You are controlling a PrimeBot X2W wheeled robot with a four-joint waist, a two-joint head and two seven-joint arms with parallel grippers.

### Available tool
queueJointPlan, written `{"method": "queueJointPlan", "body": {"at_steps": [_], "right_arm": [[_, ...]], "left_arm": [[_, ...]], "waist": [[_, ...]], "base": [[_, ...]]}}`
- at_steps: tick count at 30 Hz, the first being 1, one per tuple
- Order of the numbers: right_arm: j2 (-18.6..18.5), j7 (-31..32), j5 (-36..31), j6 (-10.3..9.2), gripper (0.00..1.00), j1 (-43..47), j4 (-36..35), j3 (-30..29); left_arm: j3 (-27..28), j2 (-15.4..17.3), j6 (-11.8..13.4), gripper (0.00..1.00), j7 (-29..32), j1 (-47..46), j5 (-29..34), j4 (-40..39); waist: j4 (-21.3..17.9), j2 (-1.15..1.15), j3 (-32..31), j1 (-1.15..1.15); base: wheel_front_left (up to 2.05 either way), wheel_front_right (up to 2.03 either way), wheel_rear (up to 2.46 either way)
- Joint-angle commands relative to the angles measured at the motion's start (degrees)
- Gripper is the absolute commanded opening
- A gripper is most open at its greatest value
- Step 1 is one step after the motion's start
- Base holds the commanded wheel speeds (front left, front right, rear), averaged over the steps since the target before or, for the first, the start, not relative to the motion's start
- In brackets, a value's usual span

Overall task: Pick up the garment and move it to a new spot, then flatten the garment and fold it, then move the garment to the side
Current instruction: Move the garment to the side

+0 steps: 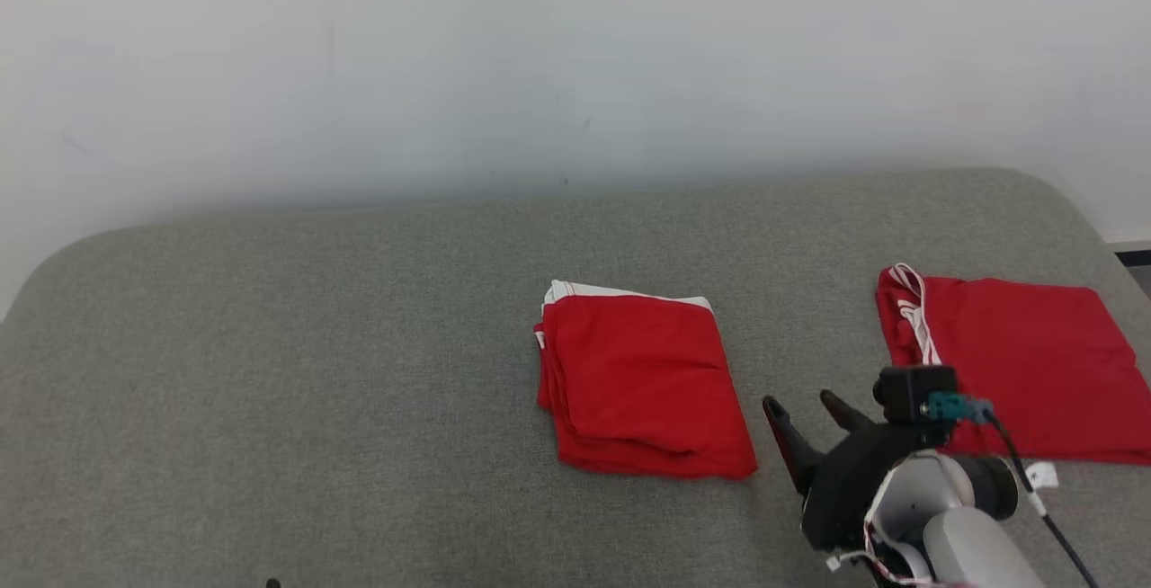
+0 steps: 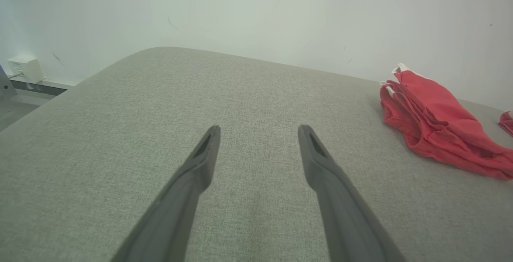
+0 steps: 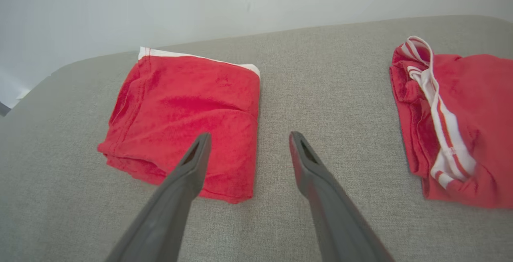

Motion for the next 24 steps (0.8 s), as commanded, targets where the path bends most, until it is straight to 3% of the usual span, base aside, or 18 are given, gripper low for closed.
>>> {"method": "queueJointPlan", "body": {"at_steps": [1,10,24], "right_arm": [[0.3,3.6,0.7,-0.17,1.0,-2.5,0.3,-1.2],[1.0,13.9,-0.5,-0.17,1.0,-10.8,2.8,-6.6],[2.2,14.4,-6.2,-0.17,1.0,-15.1,10.7,-11.6]], "left_arm": [[-0.4,-0.1,-0.1,1.0,-0.2,-0.5,0.2,-0.6],[-3.1,-0.1,-0.4,1.0,-0.2,-3.3,0.7,-1.3],[-5.7,-0.1,-0.6,1.0,-0.2,-7.5,-0.5,-1.1]], "waist": [[1.6,0.0,1.9,0.0],[6.3,0.0,8.5,0.0],[10.6,0.0,15.6,0.0]], "base": [[0.0,0.0,0.0],[0.0,0.0,0.0],[0.0,0.0,0.0]]}}
